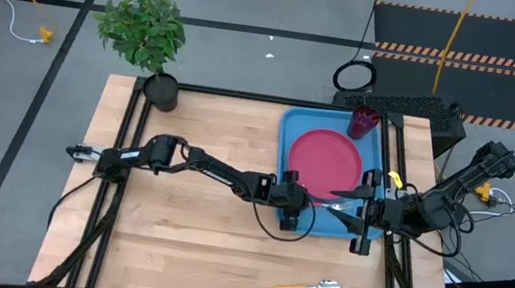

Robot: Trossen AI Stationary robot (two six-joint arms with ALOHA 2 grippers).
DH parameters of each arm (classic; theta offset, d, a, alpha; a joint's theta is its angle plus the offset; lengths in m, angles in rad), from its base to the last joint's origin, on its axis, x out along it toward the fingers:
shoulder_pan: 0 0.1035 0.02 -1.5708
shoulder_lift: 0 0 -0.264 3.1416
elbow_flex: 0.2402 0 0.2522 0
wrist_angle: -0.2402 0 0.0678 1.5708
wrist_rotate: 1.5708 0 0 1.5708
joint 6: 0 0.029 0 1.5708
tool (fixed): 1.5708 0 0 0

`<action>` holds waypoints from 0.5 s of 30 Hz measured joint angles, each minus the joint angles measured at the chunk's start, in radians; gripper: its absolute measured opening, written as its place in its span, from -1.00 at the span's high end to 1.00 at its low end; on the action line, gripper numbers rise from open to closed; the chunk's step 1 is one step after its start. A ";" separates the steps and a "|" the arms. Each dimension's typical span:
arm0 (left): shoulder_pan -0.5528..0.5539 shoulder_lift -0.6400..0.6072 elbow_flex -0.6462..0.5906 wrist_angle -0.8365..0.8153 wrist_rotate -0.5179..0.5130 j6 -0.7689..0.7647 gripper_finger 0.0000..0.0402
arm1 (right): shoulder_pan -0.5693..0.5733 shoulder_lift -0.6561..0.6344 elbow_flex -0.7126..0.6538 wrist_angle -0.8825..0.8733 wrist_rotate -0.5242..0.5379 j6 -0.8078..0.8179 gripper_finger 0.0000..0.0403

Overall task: Pick and place plate/cup/fork/spoon on tray
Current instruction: Put the pink fork on the blue tray

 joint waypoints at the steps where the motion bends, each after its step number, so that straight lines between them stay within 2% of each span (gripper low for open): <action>1: 0.000 0.000 0.000 0.000 -0.001 0.000 0.29 | 0.000 0.000 0.000 0.000 0.000 -0.001 0.23; 8: 0.000 -0.011 -0.001 -0.020 -0.001 -0.010 0.29 | 0.000 0.000 0.000 0.000 0.000 -0.003 0.23; 15: -0.005 -0.097 -0.003 -0.161 -0.001 -0.010 0.31 | 0.000 0.000 0.000 -0.013 0.000 -0.001 0.23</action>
